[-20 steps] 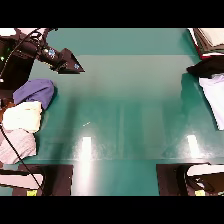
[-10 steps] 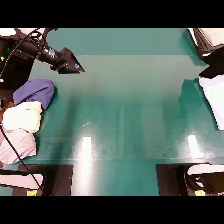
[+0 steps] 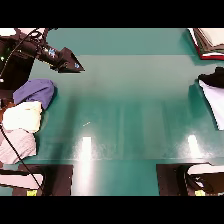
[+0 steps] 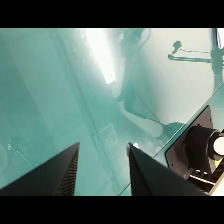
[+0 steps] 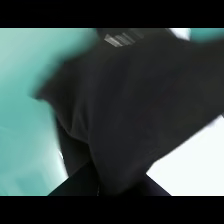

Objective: Fold the shirts.

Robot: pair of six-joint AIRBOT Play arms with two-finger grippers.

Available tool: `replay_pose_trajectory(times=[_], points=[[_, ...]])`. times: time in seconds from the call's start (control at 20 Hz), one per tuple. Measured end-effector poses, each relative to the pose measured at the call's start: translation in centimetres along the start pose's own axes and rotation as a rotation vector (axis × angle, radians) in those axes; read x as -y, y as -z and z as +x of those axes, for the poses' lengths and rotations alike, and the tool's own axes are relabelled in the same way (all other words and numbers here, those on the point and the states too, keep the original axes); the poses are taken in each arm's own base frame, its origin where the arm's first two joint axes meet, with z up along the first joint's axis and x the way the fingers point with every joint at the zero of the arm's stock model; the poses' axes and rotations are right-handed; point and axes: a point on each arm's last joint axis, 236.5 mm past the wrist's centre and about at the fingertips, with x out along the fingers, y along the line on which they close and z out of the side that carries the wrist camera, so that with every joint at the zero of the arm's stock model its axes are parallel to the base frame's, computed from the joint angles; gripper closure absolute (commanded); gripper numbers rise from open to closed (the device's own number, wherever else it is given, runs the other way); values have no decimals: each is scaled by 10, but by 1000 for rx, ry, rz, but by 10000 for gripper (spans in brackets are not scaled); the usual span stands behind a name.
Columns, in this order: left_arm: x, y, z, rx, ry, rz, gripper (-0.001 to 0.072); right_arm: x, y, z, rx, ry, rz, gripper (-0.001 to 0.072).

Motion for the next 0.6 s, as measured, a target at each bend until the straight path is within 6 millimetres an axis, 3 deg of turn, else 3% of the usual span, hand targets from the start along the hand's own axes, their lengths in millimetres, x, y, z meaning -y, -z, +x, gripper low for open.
replay_pose_trajectory(times=[0.05,0.15,0.25,0.35,0.45,0.6], points=[[0,0,0,0,0,5,343,12,10,-2,-41,49,25,139],[0,0,0,0,0,16,343,30,27,-6,-108,112,68,146],[0,1,0,-5,0,28,342,44,42,-11,-165,154,110,292],[0,3,0,-11,1,38,343,50,53,-16,-203,174,134,301],[0,4,0,-15,1,44,342,44,56,-20,-213,168,134,302],[0,4,0,-16,2,45,342,-2,47,-25,-163,64,72,302]])
